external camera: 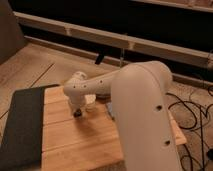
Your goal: Place the eraser in the ceramic cup
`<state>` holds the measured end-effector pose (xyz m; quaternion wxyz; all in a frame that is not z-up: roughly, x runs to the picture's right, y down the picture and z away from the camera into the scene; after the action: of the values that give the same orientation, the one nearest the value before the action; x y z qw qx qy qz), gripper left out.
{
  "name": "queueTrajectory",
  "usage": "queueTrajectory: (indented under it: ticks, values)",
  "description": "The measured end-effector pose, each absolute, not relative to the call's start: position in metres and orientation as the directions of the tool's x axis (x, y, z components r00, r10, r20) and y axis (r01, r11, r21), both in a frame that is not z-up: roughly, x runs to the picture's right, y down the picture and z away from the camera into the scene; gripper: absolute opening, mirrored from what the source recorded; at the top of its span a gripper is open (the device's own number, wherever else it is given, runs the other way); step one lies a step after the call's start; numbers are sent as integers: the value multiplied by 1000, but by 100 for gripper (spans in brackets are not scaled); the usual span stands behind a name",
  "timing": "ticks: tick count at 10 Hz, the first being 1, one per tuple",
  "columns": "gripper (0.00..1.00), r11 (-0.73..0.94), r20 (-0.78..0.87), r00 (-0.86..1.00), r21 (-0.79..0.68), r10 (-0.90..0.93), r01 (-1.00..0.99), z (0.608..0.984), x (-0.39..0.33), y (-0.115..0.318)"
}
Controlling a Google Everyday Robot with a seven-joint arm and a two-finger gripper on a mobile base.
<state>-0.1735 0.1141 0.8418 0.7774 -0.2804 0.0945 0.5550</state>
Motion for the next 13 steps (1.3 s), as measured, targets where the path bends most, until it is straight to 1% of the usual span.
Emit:
queueTrajectory:
  ticks: [5,9,13]
  values:
    - [2,285,-346,391,-321,853,-903,808,-182,61]
    - [2,244,-333,329,-272,884,-931,797,-149,48]
    - [2,246,-334,334,-278,882,-929,796,-153,50]
